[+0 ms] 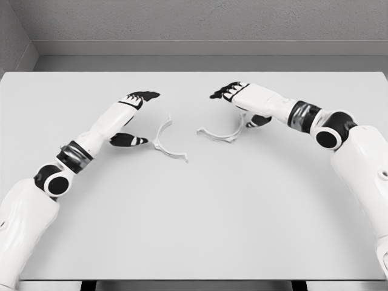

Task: Assemble PVC drainage pipe clamps

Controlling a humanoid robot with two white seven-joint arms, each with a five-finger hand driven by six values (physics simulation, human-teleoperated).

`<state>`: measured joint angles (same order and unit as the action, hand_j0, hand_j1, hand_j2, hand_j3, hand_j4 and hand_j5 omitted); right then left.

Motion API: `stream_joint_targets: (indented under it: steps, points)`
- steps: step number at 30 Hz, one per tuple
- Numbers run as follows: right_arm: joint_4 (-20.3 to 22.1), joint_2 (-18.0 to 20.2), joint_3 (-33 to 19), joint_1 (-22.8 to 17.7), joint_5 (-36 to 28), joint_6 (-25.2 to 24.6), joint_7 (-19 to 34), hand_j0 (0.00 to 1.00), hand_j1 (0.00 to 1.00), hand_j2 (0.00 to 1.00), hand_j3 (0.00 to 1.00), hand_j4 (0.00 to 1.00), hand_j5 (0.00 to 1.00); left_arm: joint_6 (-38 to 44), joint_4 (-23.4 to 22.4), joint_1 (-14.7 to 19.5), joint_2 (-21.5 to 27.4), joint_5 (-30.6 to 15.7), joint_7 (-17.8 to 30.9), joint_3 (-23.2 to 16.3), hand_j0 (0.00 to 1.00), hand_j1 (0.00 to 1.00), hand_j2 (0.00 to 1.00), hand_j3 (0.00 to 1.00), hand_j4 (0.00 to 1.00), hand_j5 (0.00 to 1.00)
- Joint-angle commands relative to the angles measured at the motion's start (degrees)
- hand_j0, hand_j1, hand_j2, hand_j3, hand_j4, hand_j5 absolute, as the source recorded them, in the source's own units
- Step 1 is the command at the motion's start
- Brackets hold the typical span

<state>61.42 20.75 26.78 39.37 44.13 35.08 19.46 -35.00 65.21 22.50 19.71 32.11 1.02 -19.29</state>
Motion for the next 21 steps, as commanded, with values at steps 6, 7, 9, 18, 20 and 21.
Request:
stream_joint_targets:
  steps: [6, 7, 9, 18, 20, 21]
  points:
    - [-8.2, -2.6, 0.5, 3.3, -0.2, -0.1, -0.1, 1.00, 1.00, 1.00, 1.00, 1.00, 1.00, 0.0, -0.3, 0.4, 2.7, -0.6, -0.1, 0.4, 1.00, 1.00, 1.00, 1.00, 1.00, 1.00]
    - [-8.3, -2.7, 0.5, 3.3, -0.2, -0.1, -0.1, 1.00, 1.00, 1.00, 1.00, 1.00, 1.00, 0.0, -0.3, 0.4, 2.7, -0.6, -0.1, 0.4, 1.00, 1.00, 1.00, 1.00, 1.00, 1.00]
    - [-8.7, -2.9, 0.5, 3.4, 0.2, -0.1, -0.1, 1.00, 1.00, 1.00, 1.00, 1.00, 1.00, 0.0, -0.3, 0.4, 2.7, -0.6, -0.1, 0.4, 1.00, 1.00, 1.00, 1.00, 1.00, 1.00]
    - [-11.8, -5.2, 0.6, 4.8, 1.0, -0.1, -0.2, 1.00, 1.00, 1.00, 1.00, 1.00, 1.00, 0.0, -0.3, 0.5, 3.1, -0.6, -0.1, 0.7, 1.00, 1.00, 1.00, 1.00, 1.00, 1.00]
    - [-11.8, -5.6, 0.6, 4.9, 1.1, -0.1, -0.1, 1.00, 1.00, 1.00, 1.00, 1.00, 1.00, 0.0, -0.3, 1.1, 3.6, -0.6, -0.1, 0.7, 1.00, 1.00, 1.00, 1.00, 1.00, 1.00]
    - [-11.8, -5.7, 0.6, 4.9, 1.1, -0.1, -0.1, 1.00, 1.00, 1.00, 1.00, 1.00, 1.00, 0.0, -0.3, 1.1, 4.9, -0.6, -0.1, 0.7, 1.00, 1.00, 1.00, 1.00, 1.00, 1.00]
